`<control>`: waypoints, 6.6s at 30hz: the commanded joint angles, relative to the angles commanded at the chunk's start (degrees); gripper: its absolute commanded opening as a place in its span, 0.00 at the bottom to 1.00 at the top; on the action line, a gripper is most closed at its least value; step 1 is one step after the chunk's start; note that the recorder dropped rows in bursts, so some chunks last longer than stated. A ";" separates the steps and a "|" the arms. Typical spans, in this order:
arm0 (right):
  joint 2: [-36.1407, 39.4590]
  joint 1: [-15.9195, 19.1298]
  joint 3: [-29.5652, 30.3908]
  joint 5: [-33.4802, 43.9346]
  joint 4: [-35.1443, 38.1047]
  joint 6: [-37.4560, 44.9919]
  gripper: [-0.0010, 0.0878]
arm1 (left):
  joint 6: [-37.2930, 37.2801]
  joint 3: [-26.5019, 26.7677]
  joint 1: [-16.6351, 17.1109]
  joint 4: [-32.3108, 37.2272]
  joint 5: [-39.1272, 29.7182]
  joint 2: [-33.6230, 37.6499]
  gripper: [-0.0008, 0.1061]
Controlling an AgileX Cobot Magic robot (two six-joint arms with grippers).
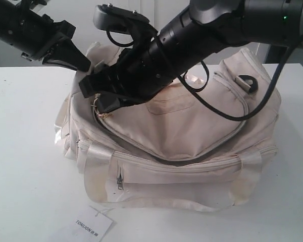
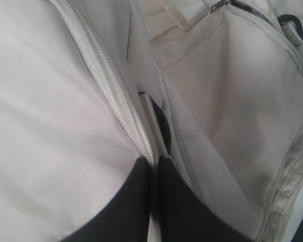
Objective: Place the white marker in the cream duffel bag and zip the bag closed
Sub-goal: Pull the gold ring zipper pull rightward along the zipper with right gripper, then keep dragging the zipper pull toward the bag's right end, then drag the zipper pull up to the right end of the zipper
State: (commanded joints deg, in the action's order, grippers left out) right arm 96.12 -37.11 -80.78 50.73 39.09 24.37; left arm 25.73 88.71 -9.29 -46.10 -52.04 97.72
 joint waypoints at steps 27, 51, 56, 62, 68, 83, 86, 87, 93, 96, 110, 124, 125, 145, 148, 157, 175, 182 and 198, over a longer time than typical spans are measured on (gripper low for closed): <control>3.27 -1.10 0.25 15.94 -1.45 -0.10 0.01 | 0.44 0.00 0.00 7.60 0.07 0.00 0.01; -0.04 -1.10 0.25 19.09 -12.68 -2.60 0.01 | 0.44 0.00 0.00 20.35 0.41 0.00 0.01; -1.23 -1.10 0.25 19.23 -17.11 -4.45 0.01 | 0.44 0.00 0.00 21.06 0.41 0.00 0.01; -3.15 -1.10 0.25 18.65 -22.94 -8.00 0.01 | 0.44 0.00 0.00 21.04 0.52 0.00 0.01; -4.95 -1.10 0.25 18.14 -28.97 -11.19 0.01 | 0.44 0.00 0.00 21.04 0.62 0.00 0.01; -6.80 -1.10 0.25 12.69 -34.18 -20.09 0.01 | 0.44 0.00 0.00 21.04 0.62 0.00 0.01; -6.80 -1.10 0.25 10.75 -30.14 -20.09 0.01 | -0.94 0.00 0.00 20.91 0.50 0.00 0.01; -6.80 -1.10 0.25 10.65 -29.70 -20.09 0.01 | -1.91 0.00 0.00 20.91 0.50 0.00 0.03; -6.80 -1.10 0.25 10.34 -28.63 -20.09 0.01 | -3.28 0.00 0.00 20.91 0.09 -0.18 0.58; -6.80 -1.10 0.25 10.22 -28.43 -20.09 0.01 | -4.92 0.00 0.00 20.91 -1.24 -0.72 0.60; -6.80 -1.10 0.25 10.38 -28.12 -20.09 0.01 | -10.72 0.00 0.00 20.91 -11.76 -2.13 0.60; -6.80 -1.10 0.25 10.38 -28.12 -20.09 0.01 | -10.49 -9.58 0.00 17.70 -4.79 -6.95 0.60; -6.80 -1.10 0.25 10.38 -28.12 -20.09 0.01 | -10.32 -10.67 0.00 16.74 -4.03 -6.95 0.60; -6.80 -1.10 0.25 10.38 -28.12 -20.09 0.01 | 0.06 -17.39 0.00 10.62 1.93 -6.95 0.01; -6.80 -1.10 0.25 10.38 -28.12 -20.09 0.01 | 0.06 -17.39 0.00 10.62 1.93 -6.95 0.01; -6.80 -1.10 0.25 15.25 -28.47 -20.09 0.01 | 0.16 -17.39 0.00 13.67 2.11 -6.95 0.01; -6.80 -1.10 0.25 19.23 -36.77 -20.09 0.01 | 0.16 -17.39 0.00 17.62 2.42 -6.95 0.01; -8.08 -1.10 0.25 19.23 -37.63 -20.09 0.01 | 0.16 -17.39 0.00 17.87 2.45 -6.95 0.01; -11.77 -1.10 0.25 19.23 -43.87 -23.09 0.01 | 0.16 -17.39 0.00 17.87 2.45 -6.95 0.01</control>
State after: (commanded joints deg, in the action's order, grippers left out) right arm 84.35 -38.21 -80.53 69.96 -4.78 1.28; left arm 25.90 71.32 -9.29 -28.23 -49.59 90.78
